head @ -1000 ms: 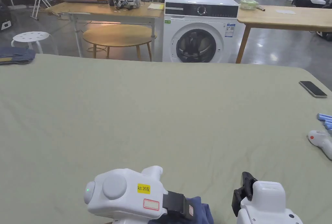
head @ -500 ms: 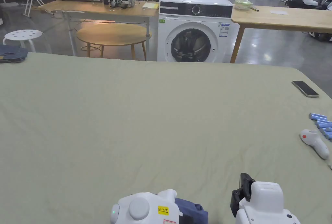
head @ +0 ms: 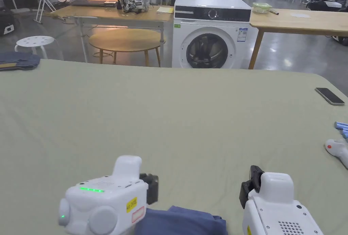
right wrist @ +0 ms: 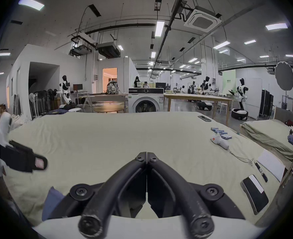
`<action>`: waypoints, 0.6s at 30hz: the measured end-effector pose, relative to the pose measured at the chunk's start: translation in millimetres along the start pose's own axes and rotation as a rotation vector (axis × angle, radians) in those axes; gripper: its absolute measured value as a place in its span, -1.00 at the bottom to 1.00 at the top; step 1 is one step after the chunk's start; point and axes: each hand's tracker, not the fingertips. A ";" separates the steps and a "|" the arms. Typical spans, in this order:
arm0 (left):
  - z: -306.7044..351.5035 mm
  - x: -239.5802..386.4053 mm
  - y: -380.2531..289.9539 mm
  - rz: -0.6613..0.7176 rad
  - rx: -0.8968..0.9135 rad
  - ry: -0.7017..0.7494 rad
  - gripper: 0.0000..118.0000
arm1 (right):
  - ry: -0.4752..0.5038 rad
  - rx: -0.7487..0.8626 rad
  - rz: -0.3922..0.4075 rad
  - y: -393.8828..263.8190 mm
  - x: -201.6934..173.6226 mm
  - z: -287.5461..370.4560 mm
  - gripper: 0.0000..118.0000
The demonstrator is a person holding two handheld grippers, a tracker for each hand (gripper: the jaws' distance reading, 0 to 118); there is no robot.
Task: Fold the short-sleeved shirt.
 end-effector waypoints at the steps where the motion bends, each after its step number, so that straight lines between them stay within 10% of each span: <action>1: 8.6 -4.3 1.3 -0.032 0.077 0.064 -1.00 | 0.002 0.008 -0.007 4.2 -1.8 0.1 -1.00; 18: 73.3 -30.5 1.6 -0.117 0.541 0.398 -1.00 | 0.029 0.123 0.006 36.2 -23.3 14.3 -1.00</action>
